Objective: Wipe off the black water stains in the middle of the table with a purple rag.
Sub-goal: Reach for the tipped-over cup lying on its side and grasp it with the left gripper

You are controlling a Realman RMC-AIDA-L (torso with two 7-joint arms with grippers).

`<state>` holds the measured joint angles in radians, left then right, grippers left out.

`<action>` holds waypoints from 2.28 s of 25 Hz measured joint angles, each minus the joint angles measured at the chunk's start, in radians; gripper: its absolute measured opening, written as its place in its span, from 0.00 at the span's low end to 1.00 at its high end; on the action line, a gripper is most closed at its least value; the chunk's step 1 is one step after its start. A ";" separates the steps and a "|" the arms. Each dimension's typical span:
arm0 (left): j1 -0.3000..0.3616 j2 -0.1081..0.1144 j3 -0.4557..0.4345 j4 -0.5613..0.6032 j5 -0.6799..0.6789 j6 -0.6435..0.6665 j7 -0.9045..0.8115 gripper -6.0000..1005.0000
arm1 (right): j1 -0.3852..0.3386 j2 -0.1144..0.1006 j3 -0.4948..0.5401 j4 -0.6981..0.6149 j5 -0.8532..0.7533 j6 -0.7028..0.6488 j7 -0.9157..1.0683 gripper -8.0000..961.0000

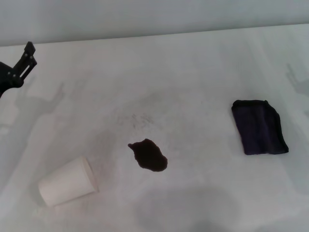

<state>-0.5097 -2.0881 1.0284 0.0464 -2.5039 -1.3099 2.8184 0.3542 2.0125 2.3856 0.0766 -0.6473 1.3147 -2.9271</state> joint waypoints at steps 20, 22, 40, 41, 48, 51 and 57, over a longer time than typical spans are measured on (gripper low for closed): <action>0.288 0.108 0.078 0.851 0.741 0.088 -1.175 0.86 | 0.007 -0.002 0.004 0.023 0.098 -0.117 -0.002 0.86; 0.278 0.116 0.046 0.917 0.866 0.051 -1.295 0.86 | 0.008 -0.002 0.004 0.024 0.109 -0.118 -0.002 0.86; -0.052 0.132 -0.060 1.173 1.630 -0.411 -1.713 0.86 | 0.009 -0.003 0.004 0.037 0.170 -0.117 0.029 0.86; -0.068 0.131 -0.054 1.170 1.655 -0.420 -1.711 0.86 | 0.009 -0.003 0.004 0.037 0.173 -0.116 0.034 0.86; -0.121 0.103 0.052 1.198 1.789 -0.443 -1.709 0.86 | 0.003 -0.003 0.004 0.037 0.223 -0.115 0.042 0.86; -0.132 0.089 0.101 1.208 1.828 -0.445 -1.709 0.86 | 0.004 -0.003 0.004 0.037 0.233 -0.118 0.043 0.86; -0.144 0.038 0.166 1.212 1.901 -0.451 -1.702 0.86 | 0.002 -0.002 0.004 0.030 0.242 -0.118 0.050 0.86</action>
<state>-0.6538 -2.0499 1.1941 1.2589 -0.6024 -1.7608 1.1169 0.3563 2.0101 2.3899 0.1065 -0.4048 1.1966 -2.8776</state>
